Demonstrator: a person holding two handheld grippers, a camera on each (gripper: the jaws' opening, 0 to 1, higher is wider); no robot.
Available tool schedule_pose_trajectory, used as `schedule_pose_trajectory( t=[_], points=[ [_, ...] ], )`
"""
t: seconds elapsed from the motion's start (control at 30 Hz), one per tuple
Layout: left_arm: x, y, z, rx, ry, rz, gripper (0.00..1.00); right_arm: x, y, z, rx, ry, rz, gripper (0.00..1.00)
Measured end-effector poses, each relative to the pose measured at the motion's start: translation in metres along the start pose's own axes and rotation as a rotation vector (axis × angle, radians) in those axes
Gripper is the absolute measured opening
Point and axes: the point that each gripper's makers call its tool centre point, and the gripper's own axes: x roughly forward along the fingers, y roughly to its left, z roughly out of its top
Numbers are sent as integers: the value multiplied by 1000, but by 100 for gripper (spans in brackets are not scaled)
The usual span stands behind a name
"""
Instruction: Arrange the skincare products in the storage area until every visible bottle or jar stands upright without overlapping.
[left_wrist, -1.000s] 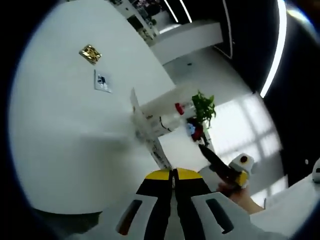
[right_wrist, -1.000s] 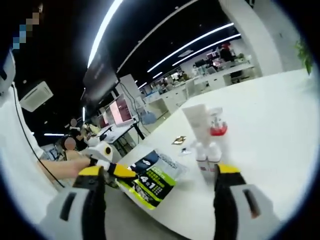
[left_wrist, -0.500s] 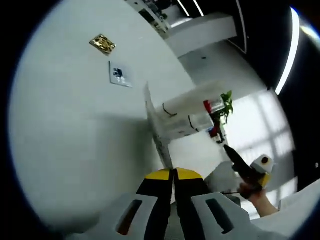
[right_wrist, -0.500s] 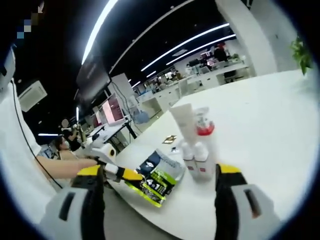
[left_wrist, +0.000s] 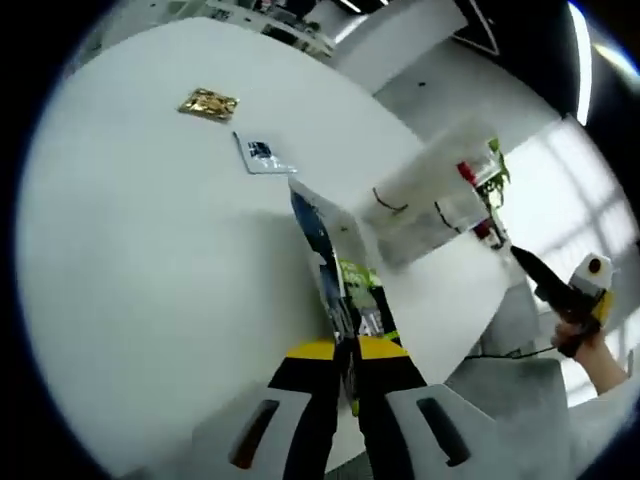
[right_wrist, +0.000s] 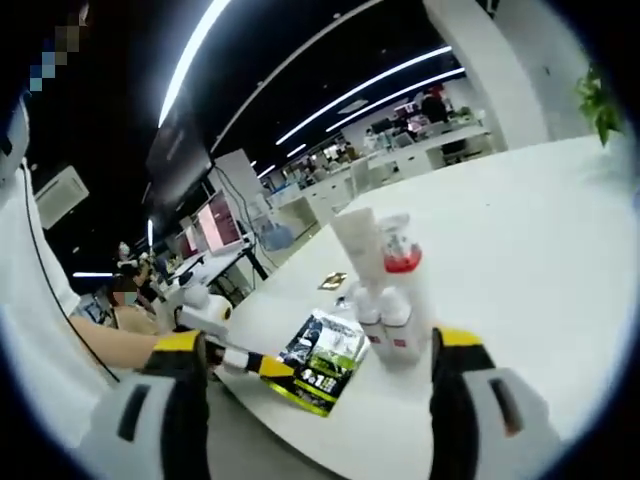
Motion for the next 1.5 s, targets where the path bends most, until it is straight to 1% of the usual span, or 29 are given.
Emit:
schedule_pose_trajectory(
  t=[0.03, 0.1, 0.13, 0.17, 0.2, 0.23, 0.27, 0.3, 0.37, 0.4, 0.47, 0.53, 0.6, 0.67, 0.73, 0.8, 0.87, 0.9, 0.93, 0.97, 1.03, 1.17, 1.33, 1.5],
  points=[
    [-1, 1, 1, 70, 1, 20, 4, 0, 0, 0, 1, 0, -1, 93],
    [-3, 3, -1, 161, 34, 52, 10, 0, -1, 0, 4, -2, -5, 94],
    [-5, 4, 0, 260, 51, 78, 13, 0, -2, 0, 5, -3, -7, 94],
    [-5, 4, 1, 309, 54, 92, 18, 0, -2, 0, 6, -3, -10, 94],
    [-7, 4, 1, 371, 76, 108, 23, 0, -3, 0, 7, -3, -12, 94],
    [-7, 5, 1, 411, 88, 120, 27, 0, -3, 0, 9, -4, -15, 94],
    [-9, 8, 5, 477, 92, 155, 31, 0, -4, 1, 9, -5, -18, 94],
    [-10, 10, 8, 526, 88, 175, 34, -1, -5, 1, 10, -6, -21, 94],
    [-10, 10, 14, 615, 91, 187, 36, -1, -6, 1, 13, -8, -26, 94],
    [-9, 10, 15, 628, 91, 190, 37, -1, -7, 1, 14, -8, -28, 94],
    [-4, 4, 22, 702, 80, 168, 41, -2, -8, 1, 15, -9, -32, 94],
    [0, -1, 24, 727, 78, 148, 45, -2, -8, 1, 16, -10, -36, 94],
    [7, -6, 25, 751, 81, 119, 46, -3, -9, 1, 16, -11, -40, 94],
    [15, -6, 20, 769, 113, 103, 48, -5, -10, 1, 18, -12, -47, 94],
    [19, -5, 17, 788, 134, 101, 50, -7, -11, 1, 20, -13, -53, 94],
    [23, -3, 15, 802, 147, 103, 50, -9, -13, 0, 22, -12, -58, 94],
    [26, 2, 10, 800, 182, 103, 51, -11, -15, -1, 25, -12, -66, 94],
    [28, 7, 7, 804, 202, 117, 51, -11, -16, -1, 27, -12, -69, 94],
    [29, 8, 8, 792, 197, 110, 52, -11, -16, -2, 28, -12, -71, 94],
    [29, 7, 11, 746, 175, 104, 52, -12, -17, -2, 30, -11, -74, 94],
    [29, 10, 15, 770, 176, 111, 52, -12, -17, -2, 32, -12, -78, 94],
    [33, 13, 22, 770, 174, 102, 52, -11, -18, -3, 35, -11, -80, 94],
    [37, 19, 35, 762, 177, 112, 52, -11, -18, -3, 37, -12, -81, 94],
    [41, 20, 41, 768, 181, 108, 52, -11, -18, -4, 38, -9, -84, 94]
  ],
)
